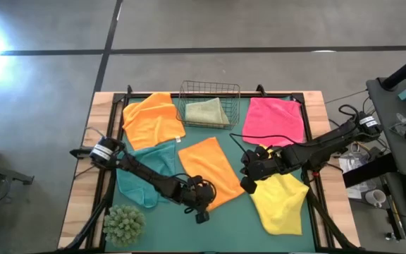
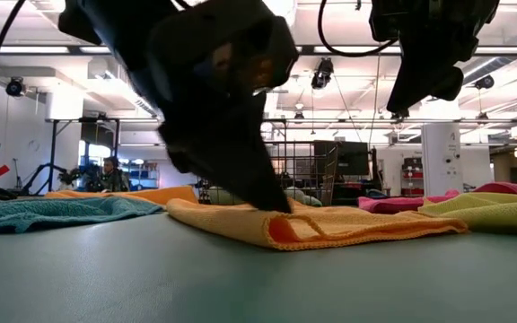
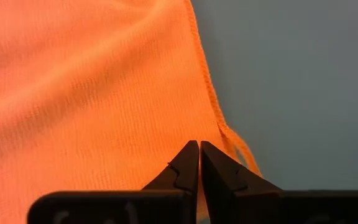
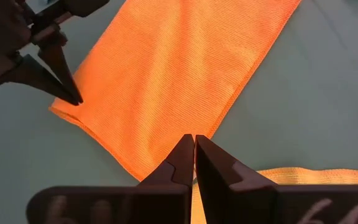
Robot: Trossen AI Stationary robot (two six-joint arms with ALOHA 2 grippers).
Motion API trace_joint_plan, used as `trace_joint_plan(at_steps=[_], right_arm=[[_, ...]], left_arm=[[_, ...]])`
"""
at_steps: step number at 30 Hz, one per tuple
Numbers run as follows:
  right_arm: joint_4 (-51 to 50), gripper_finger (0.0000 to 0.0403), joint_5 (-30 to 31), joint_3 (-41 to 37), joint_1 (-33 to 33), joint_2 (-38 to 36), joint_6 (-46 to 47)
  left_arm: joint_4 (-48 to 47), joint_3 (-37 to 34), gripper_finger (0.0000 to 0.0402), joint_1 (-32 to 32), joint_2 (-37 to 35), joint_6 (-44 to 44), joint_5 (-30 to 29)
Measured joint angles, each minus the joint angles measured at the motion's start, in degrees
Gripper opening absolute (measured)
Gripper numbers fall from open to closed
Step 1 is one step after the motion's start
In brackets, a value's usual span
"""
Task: Fold microfiber towels
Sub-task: Fold the orange microfiber cloth
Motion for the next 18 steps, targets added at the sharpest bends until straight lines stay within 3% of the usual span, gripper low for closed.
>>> trace_joint_plan(at_steps=[11, 18], right_arm=[[0.02, 0.0009, 0.0, 0.0, 0.0, 0.0, 0.44], [0.32, 0.0009, -0.02, 0.0, 0.0, 0.0, 0.81]], left_arm=[[-11.56, 0.13, 0.0001, -2.92, -0.53, -1.16, 1.04], [-26.76, 0.02, 0.0001, -5.34, -3.92, -1.11, 2.63]])
